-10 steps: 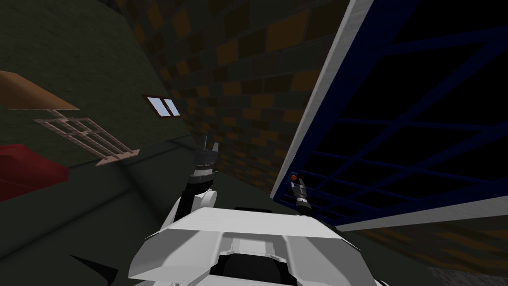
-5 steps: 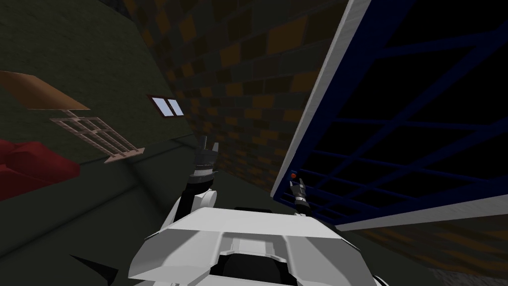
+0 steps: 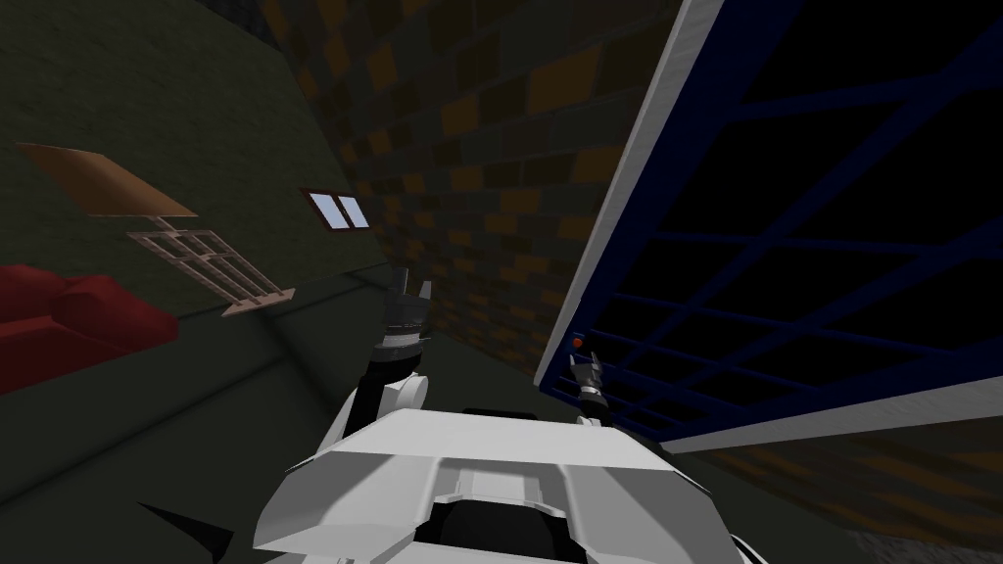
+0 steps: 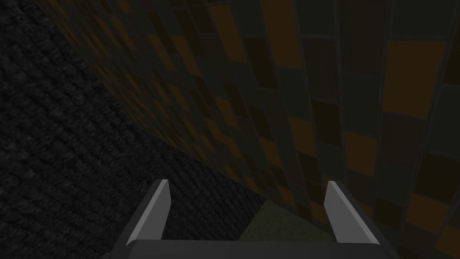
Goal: Pull the door open
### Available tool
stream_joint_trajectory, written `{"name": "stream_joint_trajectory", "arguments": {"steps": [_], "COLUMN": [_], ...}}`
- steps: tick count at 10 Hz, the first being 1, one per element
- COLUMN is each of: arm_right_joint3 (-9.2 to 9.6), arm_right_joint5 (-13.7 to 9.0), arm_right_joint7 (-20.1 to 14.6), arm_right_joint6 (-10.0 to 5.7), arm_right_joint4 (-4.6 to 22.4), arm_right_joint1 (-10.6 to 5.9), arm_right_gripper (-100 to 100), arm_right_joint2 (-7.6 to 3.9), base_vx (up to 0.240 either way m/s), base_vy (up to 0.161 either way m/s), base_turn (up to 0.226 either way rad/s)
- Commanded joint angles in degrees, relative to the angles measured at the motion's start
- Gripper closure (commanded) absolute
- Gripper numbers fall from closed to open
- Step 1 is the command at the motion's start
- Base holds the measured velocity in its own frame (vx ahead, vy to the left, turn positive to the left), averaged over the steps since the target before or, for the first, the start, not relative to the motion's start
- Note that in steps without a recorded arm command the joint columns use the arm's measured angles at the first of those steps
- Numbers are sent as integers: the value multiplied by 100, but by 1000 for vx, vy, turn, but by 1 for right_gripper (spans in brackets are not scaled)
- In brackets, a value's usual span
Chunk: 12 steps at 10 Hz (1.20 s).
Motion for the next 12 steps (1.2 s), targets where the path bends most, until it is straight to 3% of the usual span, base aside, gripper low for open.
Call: {"name": "stream_joint_trajectory", "arguments": {"steps": [1, 7, 9, 12], "arm_right_joint3": [53, 190, 276, 318], "arm_right_joint5": [-138, -485, -704, -811], "arm_right_joint7": [-286, -1039, -1412, -1749], "arm_right_joint6": [29, 68, 93, 105], "arm_right_joint4": [-22, -29, -34, -36], "arm_right_joint1": [-19, -88, -131, -153], "arm_right_gripper": [-100, -100, -100, -100], "arm_right_joint2": [24, 83, 120, 138], "base_vx": [-50, -52, -55, -49], "base_vy": [-15, -13, -3, -18], "base_turn": [43, 31, 44, 22]}}
